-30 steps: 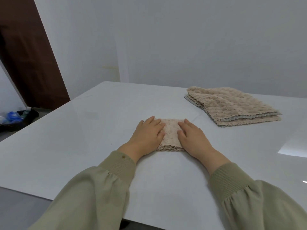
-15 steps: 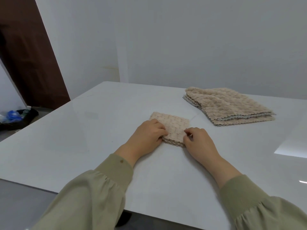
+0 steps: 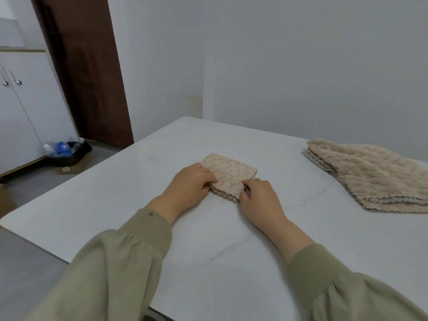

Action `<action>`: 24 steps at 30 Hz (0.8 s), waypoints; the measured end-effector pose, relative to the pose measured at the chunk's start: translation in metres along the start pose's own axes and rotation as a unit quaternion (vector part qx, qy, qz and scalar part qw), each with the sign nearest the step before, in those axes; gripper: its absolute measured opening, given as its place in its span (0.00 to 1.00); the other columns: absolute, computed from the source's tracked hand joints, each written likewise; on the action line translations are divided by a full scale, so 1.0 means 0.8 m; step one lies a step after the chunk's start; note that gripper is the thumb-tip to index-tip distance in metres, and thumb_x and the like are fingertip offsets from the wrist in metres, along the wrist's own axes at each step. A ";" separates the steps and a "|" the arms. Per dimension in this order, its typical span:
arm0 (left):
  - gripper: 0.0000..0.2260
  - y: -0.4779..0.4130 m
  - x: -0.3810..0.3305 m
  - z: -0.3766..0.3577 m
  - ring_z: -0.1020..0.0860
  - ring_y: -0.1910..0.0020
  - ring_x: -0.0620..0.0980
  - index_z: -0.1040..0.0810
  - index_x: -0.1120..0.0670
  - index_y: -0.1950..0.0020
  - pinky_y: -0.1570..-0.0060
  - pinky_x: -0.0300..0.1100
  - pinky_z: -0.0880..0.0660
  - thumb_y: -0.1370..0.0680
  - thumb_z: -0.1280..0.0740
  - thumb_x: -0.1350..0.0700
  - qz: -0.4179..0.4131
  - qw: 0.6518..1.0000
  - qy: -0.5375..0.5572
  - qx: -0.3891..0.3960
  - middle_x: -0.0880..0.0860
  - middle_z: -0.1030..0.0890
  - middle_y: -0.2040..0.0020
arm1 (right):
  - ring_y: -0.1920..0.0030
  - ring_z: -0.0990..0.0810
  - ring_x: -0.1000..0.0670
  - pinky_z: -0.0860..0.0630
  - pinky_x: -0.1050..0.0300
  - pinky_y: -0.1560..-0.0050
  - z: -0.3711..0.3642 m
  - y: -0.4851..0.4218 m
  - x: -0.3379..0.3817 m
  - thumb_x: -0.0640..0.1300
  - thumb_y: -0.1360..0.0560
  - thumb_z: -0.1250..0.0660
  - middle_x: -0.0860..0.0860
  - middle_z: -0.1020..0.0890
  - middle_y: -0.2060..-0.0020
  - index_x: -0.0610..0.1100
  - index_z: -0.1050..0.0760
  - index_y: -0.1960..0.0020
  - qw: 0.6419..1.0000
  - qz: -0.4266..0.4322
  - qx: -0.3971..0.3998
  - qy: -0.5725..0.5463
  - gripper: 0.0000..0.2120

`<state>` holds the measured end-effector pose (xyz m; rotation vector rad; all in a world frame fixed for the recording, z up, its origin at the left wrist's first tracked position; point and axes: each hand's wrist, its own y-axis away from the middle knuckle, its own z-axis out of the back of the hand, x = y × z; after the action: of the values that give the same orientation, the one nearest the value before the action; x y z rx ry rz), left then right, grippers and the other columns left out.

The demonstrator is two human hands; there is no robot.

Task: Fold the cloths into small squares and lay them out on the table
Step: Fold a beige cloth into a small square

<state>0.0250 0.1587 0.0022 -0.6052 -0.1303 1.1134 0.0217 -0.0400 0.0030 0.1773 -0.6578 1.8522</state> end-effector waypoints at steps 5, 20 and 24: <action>0.12 0.018 0.073 0.027 0.25 0.45 0.52 0.17 0.54 0.46 0.44 0.44 0.29 0.27 0.33 0.64 0.077 0.997 -0.014 -0.016 0.51 0.18 0.45 | 0.53 0.29 0.43 0.36 0.53 0.57 -0.049 -0.044 0.054 0.42 0.24 0.42 0.46 0.24 0.59 0.42 0.26 0.55 0.999 0.039 0.011 -0.007 0.07; 0.14 0.013 0.199 0.044 0.26 0.44 0.53 0.17 0.55 0.48 0.43 0.41 0.32 0.28 0.35 0.68 0.236 0.969 -0.012 -0.072 0.52 0.18 0.46 | 0.46 0.29 0.43 0.34 0.52 0.49 -0.141 -0.144 0.133 0.47 0.23 0.41 0.46 0.23 0.47 0.44 0.27 0.42 0.995 0.091 0.028 -0.002 0.13; 0.14 0.002 0.211 0.041 0.26 0.44 0.53 0.17 0.55 0.48 0.42 0.42 0.31 0.28 0.35 0.68 0.246 0.966 -0.010 -0.074 0.52 0.18 0.45 | 0.45 0.29 0.43 0.33 0.51 0.47 -0.145 -0.159 0.133 0.47 0.23 0.40 0.45 0.23 0.46 0.43 0.27 0.40 0.994 0.099 0.038 -0.008 0.14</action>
<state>0.0872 0.3190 -0.0046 -0.7849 -0.0820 1.6020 0.1182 0.1375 -0.0043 0.1825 -0.6340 2.0708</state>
